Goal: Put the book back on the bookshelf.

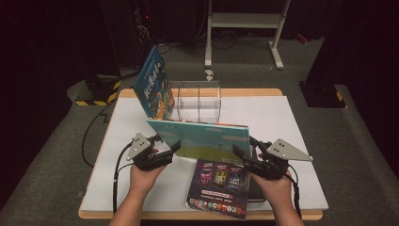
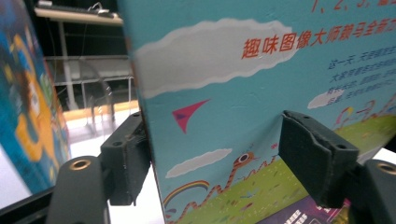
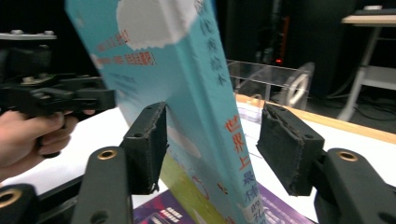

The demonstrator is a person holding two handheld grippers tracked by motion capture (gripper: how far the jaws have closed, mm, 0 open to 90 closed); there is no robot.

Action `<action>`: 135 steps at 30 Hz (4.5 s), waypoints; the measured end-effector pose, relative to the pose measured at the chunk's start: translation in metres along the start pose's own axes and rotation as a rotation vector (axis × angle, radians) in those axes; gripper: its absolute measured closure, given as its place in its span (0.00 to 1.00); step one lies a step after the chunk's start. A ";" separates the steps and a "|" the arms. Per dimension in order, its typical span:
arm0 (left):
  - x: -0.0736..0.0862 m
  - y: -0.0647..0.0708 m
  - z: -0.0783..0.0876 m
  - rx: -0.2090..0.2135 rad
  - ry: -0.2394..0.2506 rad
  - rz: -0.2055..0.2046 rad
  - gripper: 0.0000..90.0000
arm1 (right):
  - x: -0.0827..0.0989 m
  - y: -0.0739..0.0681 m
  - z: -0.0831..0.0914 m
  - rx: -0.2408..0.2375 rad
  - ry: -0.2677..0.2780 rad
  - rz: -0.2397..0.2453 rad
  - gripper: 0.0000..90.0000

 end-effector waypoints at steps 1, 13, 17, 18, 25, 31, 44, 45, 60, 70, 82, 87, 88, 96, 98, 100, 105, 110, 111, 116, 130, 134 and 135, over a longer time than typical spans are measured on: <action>0.001 -0.002 0.000 0.001 -0.003 0.012 0.29 | -0.001 -0.002 -0.002 -0.011 -0.006 0.011 0.47; 0.003 -0.005 -0.003 -0.001 0.003 0.027 0.28 | -0.018 -0.016 -0.018 -0.079 -0.041 0.074 0.62; 0.004 -0.009 -0.005 -0.007 -0.011 0.042 0.26 | -0.017 -0.018 -0.016 -0.110 -0.032 0.144 0.71; 0.005 -0.010 -0.004 -0.026 -0.011 0.042 0.28 | -0.016 -0.019 -0.015 -0.126 -0.028 0.150 0.73; 0.022 -0.015 0.011 -0.048 -0.031 0.021 0.36 | -0.008 -0.020 -0.007 -0.081 0.012 0.168 0.90; 0.041 -0.029 0.027 -0.085 -0.063 0.049 0.37 | -0.002 -0.012 -0.004 -0.030 0.085 0.086 0.90; 0.051 -0.035 0.037 -0.081 -0.067 0.071 0.41 | -0.002 -0.017 -0.034 0.099 0.157 0.040 0.89; 0.051 -0.033 0.037 -0.078 -0.069 0.069 0.41 | -0.002 -0.018 -0.036 0.110 0.157 0.047 0.89; 0.009 0.025 0.008 -0.004 -0.066 -0.029 0.54 | -0.004 -0.057 -0.048 0.063 0.072 0.128 0.88; -0.024 0.040 -0.013 -0.010 -0.009 -0.032 0.56 | 0.004 -0.083 -0.049 0.053 0.058 0.176 0.85; -0.022 0.036 -0.012 -0.008 -0.008 -0.002 0.55 | 0.026 -0.060 -0.021 -0.190 -0.014 0.060 0.76; -0.024 0.035 -0.015 -0.011 -0.014 -0.001 0.55 | 0.027 -0.071 -0.024 -0.279 -0.024 0.041 0.75; -0.024 0.034 -0.015 -0.010 -0.016 0.002 0.55 | 0.027 -0.075 -0.025 -0.294 -0.028 0.047 0.74; -0.024 0.029 -0.016 0.004 -0.031 0.003 0.55 | 0.035 -0.112 -0.042 -0.336 -0.077 0.106 0.57; -0.022 0.026 -0.012 0.012 -0.038 0.010 0.52 | 0.037 -0.115 -0.043 -0.339 -0.075 0.094 0.57; -0.019 0.024 -0.006 0.016 -0.045 0.002 0.48 | 0.038 -0.117 -0.045 -0.343 -0.079 0.094 0.57; -0.001 0.032 0.032 0.048 -0.052 -0.038 0.37 | 0.040 -0.121 -0.045 -0.336 -0.081 0.093 0.58; -0.001 0.059 0.070 0.128 0.003 -0.015 0.26 | 0.041 -0.123 -0.046 -0.335 -0.074 0.088 0.58; -0.003 0.065 0.074 0.143 0.012 -0.014 0.24 | 0.042 -0.124 -0.047 -0.337 -0.071 0.088 0.58; -0.017 0.098 0.072 0.172 0.035 -0.031 0.17 | 0.043 -0.128 -0.049 -0.337 -0.067 0.089 0.58; -0.011 0.100 0.049 0.008 -0.041 -0.050 0.32 | 0.073 -0.101 -0.010 -0.299 -0.086 0.065 0.54; -0.012 0.099 0.050 0.005 -0.056 -0.063 0.32 | 0.065 -0.054 0.002 -0.159 -0.039 0.034 0.55; -0.012 0.099 0.050 0.004 -0.062 -0.067 0.32 | 0.062 -0.035 0.004 -0.101 -0.022 0.022 0.55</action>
Point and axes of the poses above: each handheld gripper's, and its own axes: z roughly backward along the jaws, x roughly out of its underside, y roughly to its right, the point moved 6 cm from there along -z, roughly forward along the jaws
